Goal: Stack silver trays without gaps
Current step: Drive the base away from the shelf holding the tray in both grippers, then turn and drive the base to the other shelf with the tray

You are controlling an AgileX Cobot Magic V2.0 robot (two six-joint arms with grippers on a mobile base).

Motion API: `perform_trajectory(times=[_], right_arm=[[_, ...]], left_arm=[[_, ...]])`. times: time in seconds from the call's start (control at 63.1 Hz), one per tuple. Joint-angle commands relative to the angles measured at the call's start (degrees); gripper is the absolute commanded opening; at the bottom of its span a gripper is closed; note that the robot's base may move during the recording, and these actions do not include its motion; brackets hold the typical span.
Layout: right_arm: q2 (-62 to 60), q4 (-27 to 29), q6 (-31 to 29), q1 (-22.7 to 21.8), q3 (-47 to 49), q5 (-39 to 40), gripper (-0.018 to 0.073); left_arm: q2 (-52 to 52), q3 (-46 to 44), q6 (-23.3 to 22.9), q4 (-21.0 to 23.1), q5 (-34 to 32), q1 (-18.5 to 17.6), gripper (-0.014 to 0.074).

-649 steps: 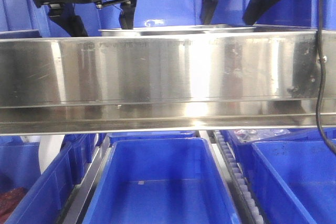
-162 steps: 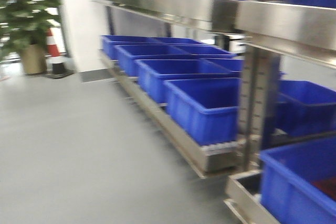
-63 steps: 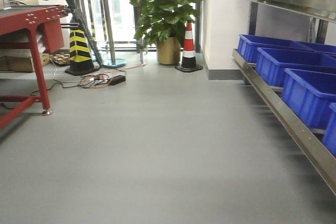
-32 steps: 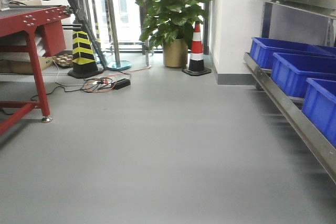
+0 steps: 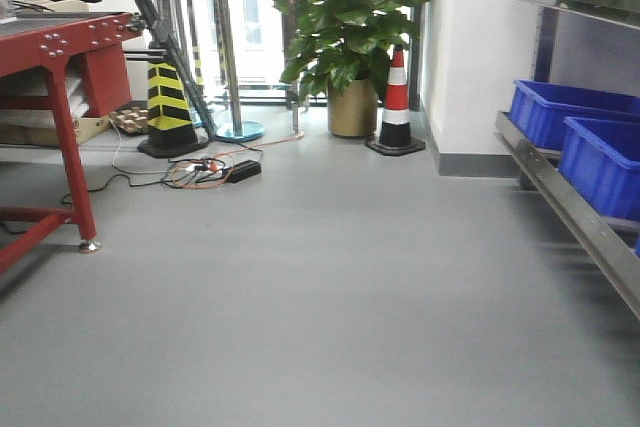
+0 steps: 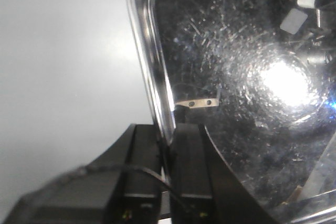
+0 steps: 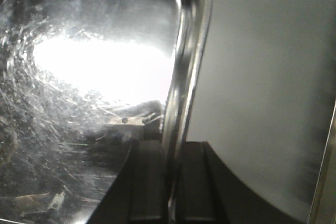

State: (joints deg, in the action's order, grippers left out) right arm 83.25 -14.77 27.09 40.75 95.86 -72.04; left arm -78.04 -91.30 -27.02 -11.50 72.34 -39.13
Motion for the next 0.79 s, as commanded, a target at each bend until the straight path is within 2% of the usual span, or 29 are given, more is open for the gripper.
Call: perform_trajectory(times=[0.0, 0.777], right_arm=[[-2.2, -0.8, -1.4, 0.3, 1.5, 4.7, 0.0061], [-2.2, -0.8, -1.4, 0.3, 1.5, 4.7, 0.0061]], left_arm=[[1.8, -1.6, 1.5, 2.2, 0.8, -0.6, -0.0048], [0.7, -4.4, 1.5, 2.8, 0.7, -0.6, -0.0048]])
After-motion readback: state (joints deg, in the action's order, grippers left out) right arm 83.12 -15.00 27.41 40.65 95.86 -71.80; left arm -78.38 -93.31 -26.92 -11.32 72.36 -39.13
